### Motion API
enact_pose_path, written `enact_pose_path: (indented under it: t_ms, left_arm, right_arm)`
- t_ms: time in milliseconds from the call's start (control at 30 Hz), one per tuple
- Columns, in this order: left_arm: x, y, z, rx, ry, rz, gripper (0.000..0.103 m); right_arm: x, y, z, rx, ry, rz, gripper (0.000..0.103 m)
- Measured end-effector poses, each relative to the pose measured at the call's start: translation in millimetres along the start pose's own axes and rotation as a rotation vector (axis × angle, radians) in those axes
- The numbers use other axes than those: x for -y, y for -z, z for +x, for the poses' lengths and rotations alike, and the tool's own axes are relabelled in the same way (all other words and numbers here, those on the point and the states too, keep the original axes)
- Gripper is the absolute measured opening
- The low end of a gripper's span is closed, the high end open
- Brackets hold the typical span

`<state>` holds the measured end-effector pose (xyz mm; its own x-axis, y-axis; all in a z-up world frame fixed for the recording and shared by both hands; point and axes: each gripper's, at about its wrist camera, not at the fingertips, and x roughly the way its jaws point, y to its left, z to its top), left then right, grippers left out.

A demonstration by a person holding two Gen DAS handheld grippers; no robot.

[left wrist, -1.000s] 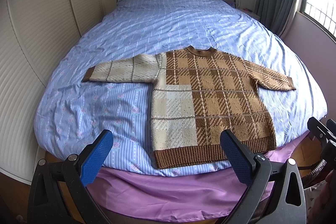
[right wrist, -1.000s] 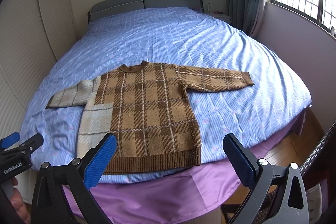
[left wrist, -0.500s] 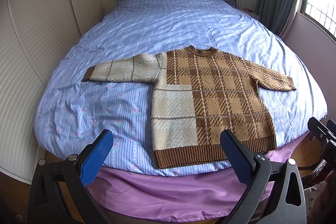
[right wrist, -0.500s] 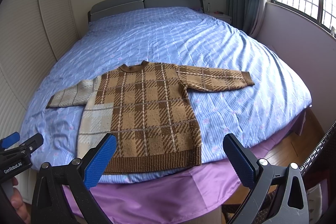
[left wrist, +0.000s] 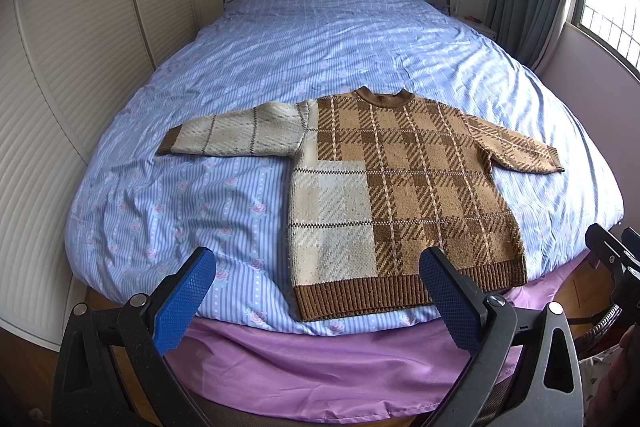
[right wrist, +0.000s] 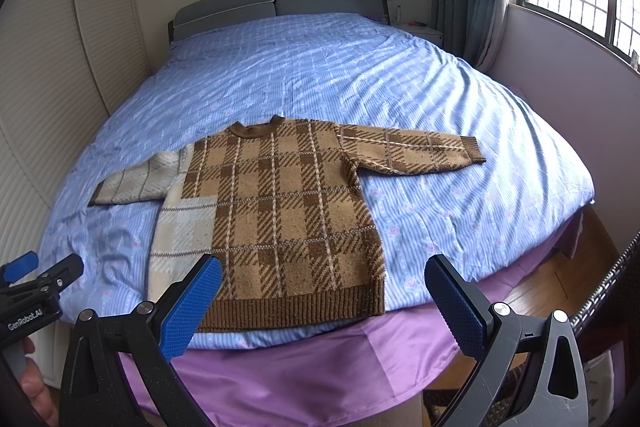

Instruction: Fold small clothes

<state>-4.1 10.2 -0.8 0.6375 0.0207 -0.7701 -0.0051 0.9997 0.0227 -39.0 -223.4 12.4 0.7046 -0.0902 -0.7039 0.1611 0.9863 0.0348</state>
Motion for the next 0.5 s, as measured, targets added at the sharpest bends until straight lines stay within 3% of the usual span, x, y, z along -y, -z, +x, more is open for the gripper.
enact_pose_path:
  t_ms: [500]
  left_arm:
    - [2.8, 2.1, -0.1, 0.012, -0.002, 0.017, 0.103]
  right_arm:
    - [-0.6, 0.0, 1.3, 0.002, -0.002, 0.0, 0.102]
